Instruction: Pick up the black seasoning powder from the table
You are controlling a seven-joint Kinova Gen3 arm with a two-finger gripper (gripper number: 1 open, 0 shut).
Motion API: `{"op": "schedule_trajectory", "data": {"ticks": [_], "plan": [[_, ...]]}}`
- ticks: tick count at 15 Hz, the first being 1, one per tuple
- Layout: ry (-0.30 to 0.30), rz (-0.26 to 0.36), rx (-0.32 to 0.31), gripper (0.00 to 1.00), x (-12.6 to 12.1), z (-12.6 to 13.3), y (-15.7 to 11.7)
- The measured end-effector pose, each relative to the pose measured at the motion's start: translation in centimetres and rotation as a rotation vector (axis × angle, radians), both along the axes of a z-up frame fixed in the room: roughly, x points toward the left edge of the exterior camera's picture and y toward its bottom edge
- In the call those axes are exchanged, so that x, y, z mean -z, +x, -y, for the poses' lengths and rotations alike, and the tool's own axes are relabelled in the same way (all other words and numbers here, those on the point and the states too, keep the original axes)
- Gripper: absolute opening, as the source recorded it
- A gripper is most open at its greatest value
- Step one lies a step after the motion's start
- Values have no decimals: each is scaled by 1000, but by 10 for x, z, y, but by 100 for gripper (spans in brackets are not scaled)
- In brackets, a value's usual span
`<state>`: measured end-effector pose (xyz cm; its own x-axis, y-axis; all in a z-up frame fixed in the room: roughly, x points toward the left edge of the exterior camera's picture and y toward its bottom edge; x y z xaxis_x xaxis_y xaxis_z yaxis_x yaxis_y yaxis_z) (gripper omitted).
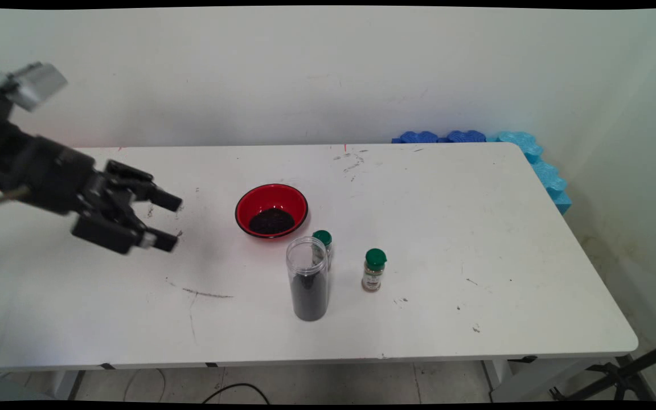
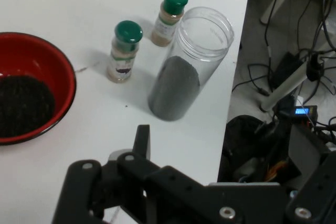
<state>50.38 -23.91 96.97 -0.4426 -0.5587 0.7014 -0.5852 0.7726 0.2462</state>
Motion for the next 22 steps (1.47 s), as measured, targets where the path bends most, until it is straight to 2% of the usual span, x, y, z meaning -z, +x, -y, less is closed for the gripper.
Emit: {"op": "schedule_trajectory", "data": {"ticks": [6,15,22], "plan": [[-62,3,36,100,47,4,-45],[-163,53,105,100,101,33,-94],[-169,50,130,100,128,51,-120]]}}
